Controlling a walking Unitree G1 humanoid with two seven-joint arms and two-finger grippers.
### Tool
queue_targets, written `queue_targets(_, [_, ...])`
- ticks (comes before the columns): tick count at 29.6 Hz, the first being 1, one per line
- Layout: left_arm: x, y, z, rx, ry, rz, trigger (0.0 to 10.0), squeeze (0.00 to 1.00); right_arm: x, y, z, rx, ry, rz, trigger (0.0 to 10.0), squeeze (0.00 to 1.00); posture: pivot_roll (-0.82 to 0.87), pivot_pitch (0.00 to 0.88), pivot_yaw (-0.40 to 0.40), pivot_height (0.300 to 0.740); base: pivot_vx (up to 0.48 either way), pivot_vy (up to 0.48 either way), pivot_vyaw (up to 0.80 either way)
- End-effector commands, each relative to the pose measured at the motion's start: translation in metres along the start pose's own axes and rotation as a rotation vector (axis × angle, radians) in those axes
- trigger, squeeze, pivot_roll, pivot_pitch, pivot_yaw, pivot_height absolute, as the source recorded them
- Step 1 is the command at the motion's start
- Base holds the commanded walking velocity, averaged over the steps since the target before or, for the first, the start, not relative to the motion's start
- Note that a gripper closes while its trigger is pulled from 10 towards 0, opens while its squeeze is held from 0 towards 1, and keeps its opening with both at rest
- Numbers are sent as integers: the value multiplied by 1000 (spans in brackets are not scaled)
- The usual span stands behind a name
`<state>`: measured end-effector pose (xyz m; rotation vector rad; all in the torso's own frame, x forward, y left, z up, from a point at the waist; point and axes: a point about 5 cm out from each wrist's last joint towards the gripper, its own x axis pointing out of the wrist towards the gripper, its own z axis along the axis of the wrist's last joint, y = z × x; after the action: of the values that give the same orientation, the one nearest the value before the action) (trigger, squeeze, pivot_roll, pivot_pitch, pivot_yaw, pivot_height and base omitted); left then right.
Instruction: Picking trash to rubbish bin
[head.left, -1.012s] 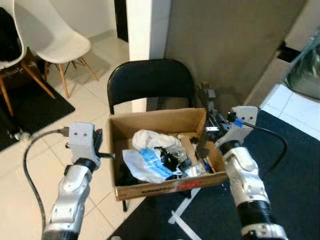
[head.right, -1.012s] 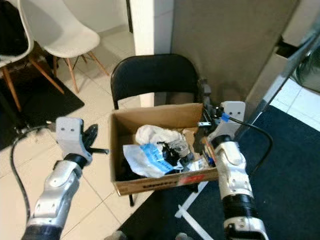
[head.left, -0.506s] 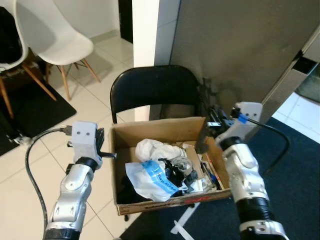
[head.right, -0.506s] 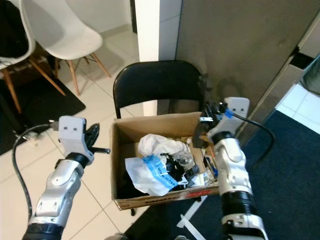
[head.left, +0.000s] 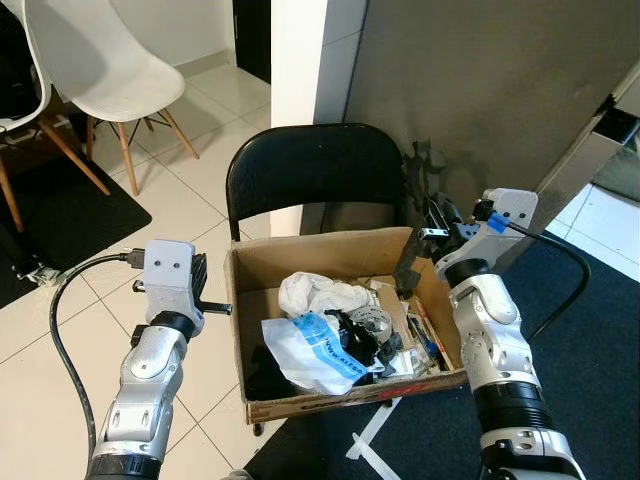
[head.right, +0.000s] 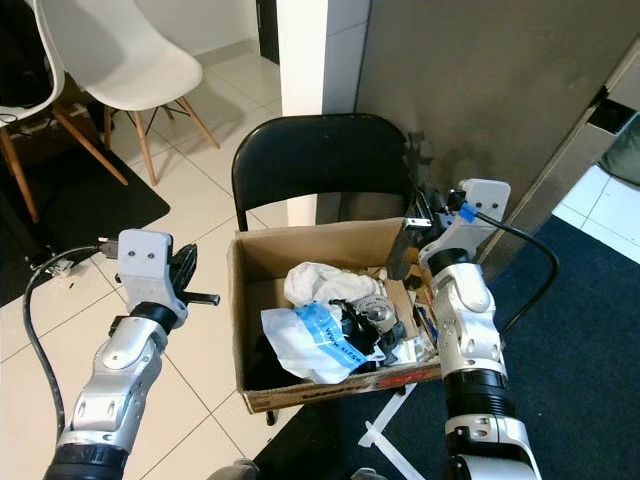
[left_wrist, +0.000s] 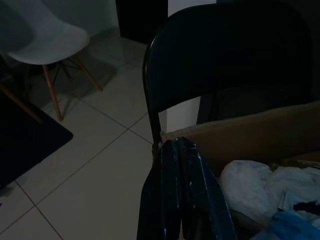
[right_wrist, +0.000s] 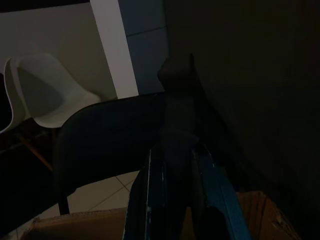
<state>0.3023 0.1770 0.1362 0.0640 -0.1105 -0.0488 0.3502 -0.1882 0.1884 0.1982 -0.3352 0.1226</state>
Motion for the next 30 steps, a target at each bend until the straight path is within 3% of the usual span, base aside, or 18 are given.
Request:
queue_targets(1, [-2,0,-4,20,18,-8,10000,0,-3,-5,-3,5,7,-15,10000,0,42,164,-14,740,0,0,0])
queue_targets(17, [2,1,-2,8,18,3,10000,0,1,-8,2,29,-9,-24,10000,0,42,163,-14,740,0,0,0])
queue_targets(30, [-2,1,-5,3,24,-3,10000,0,-11,-2,-11,37,30,-3,10000,0,37,130,-12,740,0,0,0])
